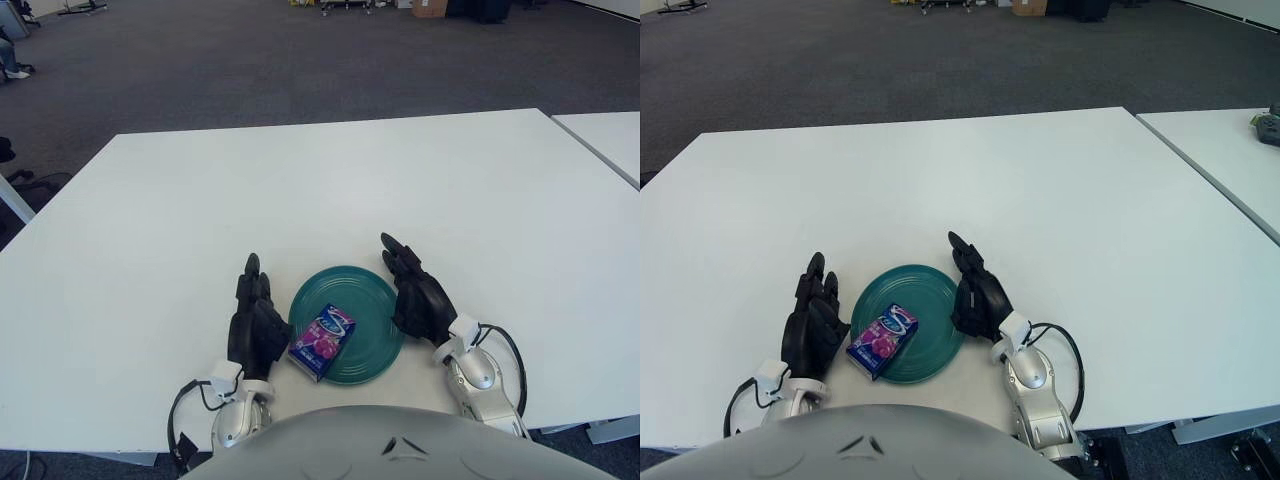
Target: Put the gum into the plate.
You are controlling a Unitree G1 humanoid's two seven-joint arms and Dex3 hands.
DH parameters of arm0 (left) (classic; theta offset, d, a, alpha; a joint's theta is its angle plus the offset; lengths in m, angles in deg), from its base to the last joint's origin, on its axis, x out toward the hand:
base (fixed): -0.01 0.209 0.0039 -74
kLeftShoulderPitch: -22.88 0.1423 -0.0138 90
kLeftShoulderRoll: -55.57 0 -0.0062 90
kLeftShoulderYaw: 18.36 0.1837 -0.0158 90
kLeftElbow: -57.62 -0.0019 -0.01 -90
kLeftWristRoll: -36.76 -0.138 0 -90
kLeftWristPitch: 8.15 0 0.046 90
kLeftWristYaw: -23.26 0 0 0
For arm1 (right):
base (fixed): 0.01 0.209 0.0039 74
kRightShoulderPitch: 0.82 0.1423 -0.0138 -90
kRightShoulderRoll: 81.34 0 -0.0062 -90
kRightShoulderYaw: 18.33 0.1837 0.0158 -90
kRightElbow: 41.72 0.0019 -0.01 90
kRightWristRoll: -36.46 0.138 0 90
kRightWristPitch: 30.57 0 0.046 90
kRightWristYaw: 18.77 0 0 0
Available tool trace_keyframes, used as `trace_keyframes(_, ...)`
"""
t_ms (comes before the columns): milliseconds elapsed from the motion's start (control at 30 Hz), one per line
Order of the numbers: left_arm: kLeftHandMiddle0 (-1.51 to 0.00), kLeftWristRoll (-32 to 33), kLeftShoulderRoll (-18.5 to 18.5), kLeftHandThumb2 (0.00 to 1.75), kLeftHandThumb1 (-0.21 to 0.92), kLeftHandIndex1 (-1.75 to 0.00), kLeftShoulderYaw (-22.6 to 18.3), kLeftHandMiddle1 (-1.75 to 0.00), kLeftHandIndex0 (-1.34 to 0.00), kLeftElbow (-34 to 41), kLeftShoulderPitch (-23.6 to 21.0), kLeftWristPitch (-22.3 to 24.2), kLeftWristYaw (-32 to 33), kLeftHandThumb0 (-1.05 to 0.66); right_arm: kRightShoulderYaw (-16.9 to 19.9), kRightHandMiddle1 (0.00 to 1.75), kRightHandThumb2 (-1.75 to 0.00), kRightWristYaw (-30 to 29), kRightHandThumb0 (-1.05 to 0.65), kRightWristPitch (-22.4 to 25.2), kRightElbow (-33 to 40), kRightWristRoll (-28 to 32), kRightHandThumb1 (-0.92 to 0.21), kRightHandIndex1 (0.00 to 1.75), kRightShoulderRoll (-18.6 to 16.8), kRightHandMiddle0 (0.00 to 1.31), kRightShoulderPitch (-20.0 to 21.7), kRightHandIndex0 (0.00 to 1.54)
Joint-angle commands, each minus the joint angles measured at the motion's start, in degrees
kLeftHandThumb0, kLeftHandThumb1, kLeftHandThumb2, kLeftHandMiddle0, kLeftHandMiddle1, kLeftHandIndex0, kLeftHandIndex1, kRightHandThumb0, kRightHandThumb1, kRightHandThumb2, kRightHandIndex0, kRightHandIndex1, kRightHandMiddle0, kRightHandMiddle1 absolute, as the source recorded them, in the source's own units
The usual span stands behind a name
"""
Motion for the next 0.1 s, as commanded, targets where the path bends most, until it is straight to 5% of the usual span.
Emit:
trace_keyframes(0,0.00,-0.1,0.8,1.08,0.92,-0.06,-0.1,0.00,0.00,0.0,0.2,0.9,0.5,-1.05,1.2,0.17,-1.16,-0.1,-0.77,2.2,-1.0,0.3,-0.92,0.00,1.3,0.00,-0.1,0.02)
trace_keyframes(67,0.00,-0.5,0.7,1.09,0.92,-0.07,-0.2,0.00,-0.01,-0.2,0.1,0.7,0.6,-1.05,1.5,0.17,-1.15,-0.1,-0.78,2.6,-1.5,0.3,-0.92,0.00,1.4,0.00,0.1,0.02)
